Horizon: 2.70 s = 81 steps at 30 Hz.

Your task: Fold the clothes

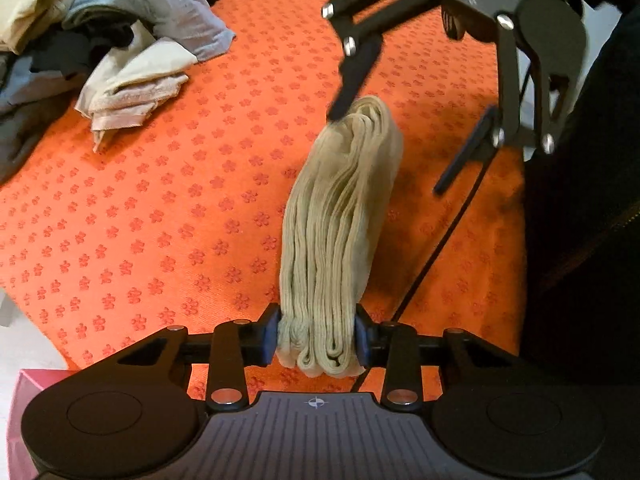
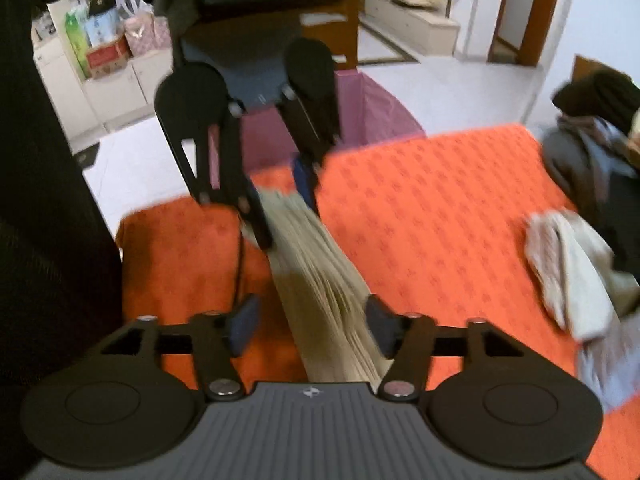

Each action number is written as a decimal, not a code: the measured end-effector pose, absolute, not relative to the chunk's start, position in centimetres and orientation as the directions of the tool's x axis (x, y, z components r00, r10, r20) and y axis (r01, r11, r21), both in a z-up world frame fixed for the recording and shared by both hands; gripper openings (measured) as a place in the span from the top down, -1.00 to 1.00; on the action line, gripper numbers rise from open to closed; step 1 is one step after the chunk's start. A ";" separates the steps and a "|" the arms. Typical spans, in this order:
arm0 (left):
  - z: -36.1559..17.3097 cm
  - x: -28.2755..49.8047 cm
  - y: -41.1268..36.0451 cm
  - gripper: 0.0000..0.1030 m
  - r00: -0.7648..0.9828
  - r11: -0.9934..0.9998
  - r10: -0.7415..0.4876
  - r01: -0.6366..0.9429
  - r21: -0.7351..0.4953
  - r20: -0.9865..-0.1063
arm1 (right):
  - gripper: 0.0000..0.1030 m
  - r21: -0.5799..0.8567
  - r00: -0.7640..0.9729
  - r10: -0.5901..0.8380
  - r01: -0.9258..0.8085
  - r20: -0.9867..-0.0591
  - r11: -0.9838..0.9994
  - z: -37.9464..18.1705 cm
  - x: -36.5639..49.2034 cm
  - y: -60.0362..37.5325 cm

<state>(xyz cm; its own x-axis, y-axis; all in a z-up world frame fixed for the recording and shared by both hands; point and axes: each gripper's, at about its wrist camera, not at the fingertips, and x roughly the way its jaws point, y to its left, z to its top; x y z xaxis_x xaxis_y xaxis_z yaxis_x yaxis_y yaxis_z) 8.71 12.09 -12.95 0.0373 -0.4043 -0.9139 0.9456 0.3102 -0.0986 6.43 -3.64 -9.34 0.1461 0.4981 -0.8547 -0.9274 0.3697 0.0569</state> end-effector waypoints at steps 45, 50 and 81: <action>-8.9 -4.0 11.7 0.30 0.513 0.629 -0.189 0.718 0.298 -0.838 | 0.34 -0.050 0.120 0.518 -0.988 -0.847 0.147 -9.6 3.1 -5.1; -7.8 -4.9 12.8 0.30 0.582 0.619 -0.111 0.675 0.401 -0.806 | 0.34 -0.093 0.171 0.539 -0.981 -0.825 0.168 -9.2 2.3 -2.8; -23.3 19.6 46.7 0.30 0.491 0.951 0.132 0.182 0.250 -0.861 | 0.33 -0.086 0.506 0.254 -0.555 -0.824 0.828 -25.1 20.7 37.6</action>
<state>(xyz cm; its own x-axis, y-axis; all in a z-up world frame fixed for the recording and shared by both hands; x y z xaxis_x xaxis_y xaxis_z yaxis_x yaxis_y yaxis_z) 19.58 46.68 -23.33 0.4914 0.1324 -0.8608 0.1821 0.9509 0.2503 20.66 37.56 -25.12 0.5058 0.2537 -0.8245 -0.5547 0.8276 -0.0857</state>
